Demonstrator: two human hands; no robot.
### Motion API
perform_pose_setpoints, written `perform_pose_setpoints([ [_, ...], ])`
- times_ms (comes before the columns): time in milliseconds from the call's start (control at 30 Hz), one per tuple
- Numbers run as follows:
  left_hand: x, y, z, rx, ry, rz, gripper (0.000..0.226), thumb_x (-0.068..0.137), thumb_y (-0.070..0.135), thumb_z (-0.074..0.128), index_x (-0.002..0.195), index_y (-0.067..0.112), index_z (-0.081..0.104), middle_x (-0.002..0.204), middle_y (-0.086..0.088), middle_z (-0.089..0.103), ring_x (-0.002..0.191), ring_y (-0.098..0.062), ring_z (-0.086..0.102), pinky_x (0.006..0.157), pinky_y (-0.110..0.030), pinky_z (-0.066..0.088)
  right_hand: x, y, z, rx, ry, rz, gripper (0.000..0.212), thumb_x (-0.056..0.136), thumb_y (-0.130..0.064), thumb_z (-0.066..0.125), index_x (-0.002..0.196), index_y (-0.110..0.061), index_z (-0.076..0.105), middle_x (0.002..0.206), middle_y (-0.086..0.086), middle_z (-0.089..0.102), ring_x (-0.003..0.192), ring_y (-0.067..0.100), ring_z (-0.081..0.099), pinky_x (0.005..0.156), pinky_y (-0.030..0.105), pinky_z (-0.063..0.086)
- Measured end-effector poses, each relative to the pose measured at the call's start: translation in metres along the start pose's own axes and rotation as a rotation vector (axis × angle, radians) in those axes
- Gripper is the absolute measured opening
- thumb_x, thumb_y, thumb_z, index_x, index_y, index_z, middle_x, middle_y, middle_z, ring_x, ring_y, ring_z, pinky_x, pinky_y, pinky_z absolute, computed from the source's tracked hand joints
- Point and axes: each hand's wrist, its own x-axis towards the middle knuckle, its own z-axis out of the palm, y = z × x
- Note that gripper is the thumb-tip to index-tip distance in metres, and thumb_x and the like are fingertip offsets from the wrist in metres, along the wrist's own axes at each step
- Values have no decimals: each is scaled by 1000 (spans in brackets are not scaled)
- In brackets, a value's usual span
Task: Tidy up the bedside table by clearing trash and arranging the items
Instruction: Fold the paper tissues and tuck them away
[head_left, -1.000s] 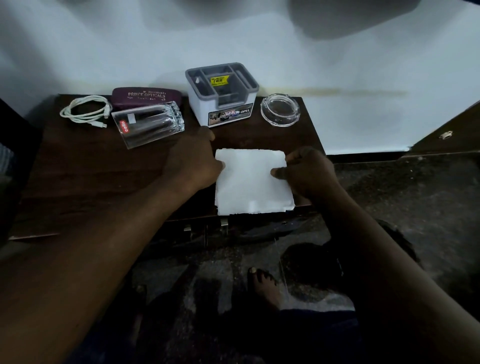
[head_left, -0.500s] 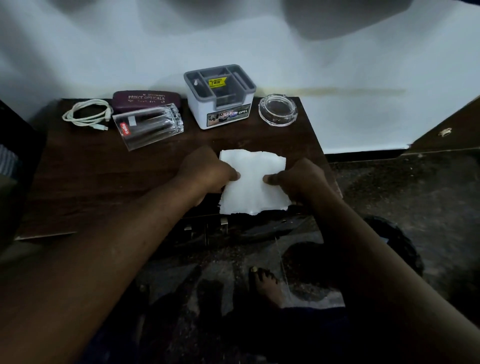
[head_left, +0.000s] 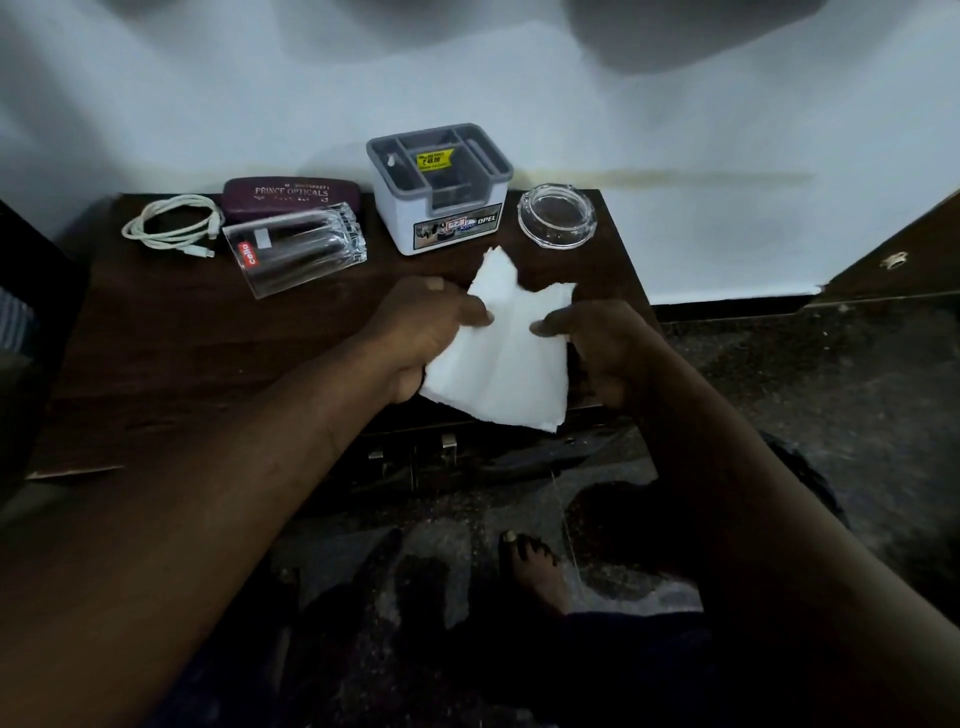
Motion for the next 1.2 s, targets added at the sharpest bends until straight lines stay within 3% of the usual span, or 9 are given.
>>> perform_pose_setpoints([
  [133, 3, 12, -4, -175, 69, 93, 15, 78, 0, 71, 91, 7, 67, 91, -18, 76, 79, -29, 70, 76, -47, 59, -1, -3, -4, 295, -78, 14, 39, 83, -7, 82, 121, -7, 73, 115, 12, 79, 108, 35, 75, 96, 56, 59],
  [300, 4, 15, -11, -243, 113, 158, 18, 78, 5, 72, 91, 10, 61, 96, -11, 73, 85, -27, 69, 87, -58, 56, -1, -8, 4, 244, -42, 17, 38, 80, -3, 82, 117, -5, 73, 115, 13, 79, 102, 35, 76, 88, 53, 63],
  [467, 4, 17, -19, -243, 50, 274, 25, 89, 4, 71, 113, 13, 72, 108, -6, 79, 101, -28, 75, 90, -49, 60, -9, -22, 13, 247, 75, -300, 26, 77, 4, 82, 99, -10, 77, 100, 8, 82, 94, 31, 79, 84, 49, 65],
  [667, 3, 16, -30, -263, 44, 276, 23, 89, 8, 71, 112, 11, 75, 109, -8, 78, 101, -31, 74, 92, -50, 59, -16, -25, 25, 230, 62, -373, 36, 80, -1, 84, 115, -5, 76, 104, 8, 81, 93, 27, 79, 80, 45, 66],
  [900, -5, 30, -45, -424, -177, 130, 61, 72, 12, 62, 130, -9, 61, 133, -26, 64, 109, -40, 66, 104, -57, 47, -26, -32, 23, 476, -265, -244, 25, 95, -15, 64, 114, -19, 80, 118, 5, 79, 109, 24, 71, 101, 42, 51],
  [967, -5, 31, -47, -453, -227, 93, 55, 70, 11, 60, 123, -5, 63, 127, -25, 64, 108, -38, 63, 106, -55, 46, -30, -34, 24, 552, -356, -248, 25, 97, -19, 61, 103, -26, 84, 113, 1, 79, 112, 21, 69, 108, 41, 45],
  [1033, -5, 30, -48, -470, -246, 81, 46, 71, 10, 59, 116, 3, 65, 118, -20, 64, 105, -36, 62, 107, -54, 45, -33, -36, 26, 626, -444, -198, 32, 97, -22, 61, 124, -18, 77, 126, 7, 75, 120, 25, 69, 112, 43, 48],
  [1100, -4, 28, -49, -464, -231, 88, 42, 73, 11, 60, 114, 5, 67, 116, -18, 65, 105, -35, 62, 108, -52, 44, -35, -36, 29, 663, -533, -160, 43, 100, -18, 59, 141, -7, 63, 141, 16, 66, 132, 32, 63, 112, 50, 50],
  [1200, 0, 27, -53, -438, -154, 86, 52, 71, 14, 64, 121, 0, 68, 118, -19, 68, 103, -35, 63, 101, -49, 49, -36, -37, 33, 631, -501, -145, 31, 102, -13, 58, 131, -8, 69, 130, 13, 73, 118, 29, 72, 98, 49, 60],
])
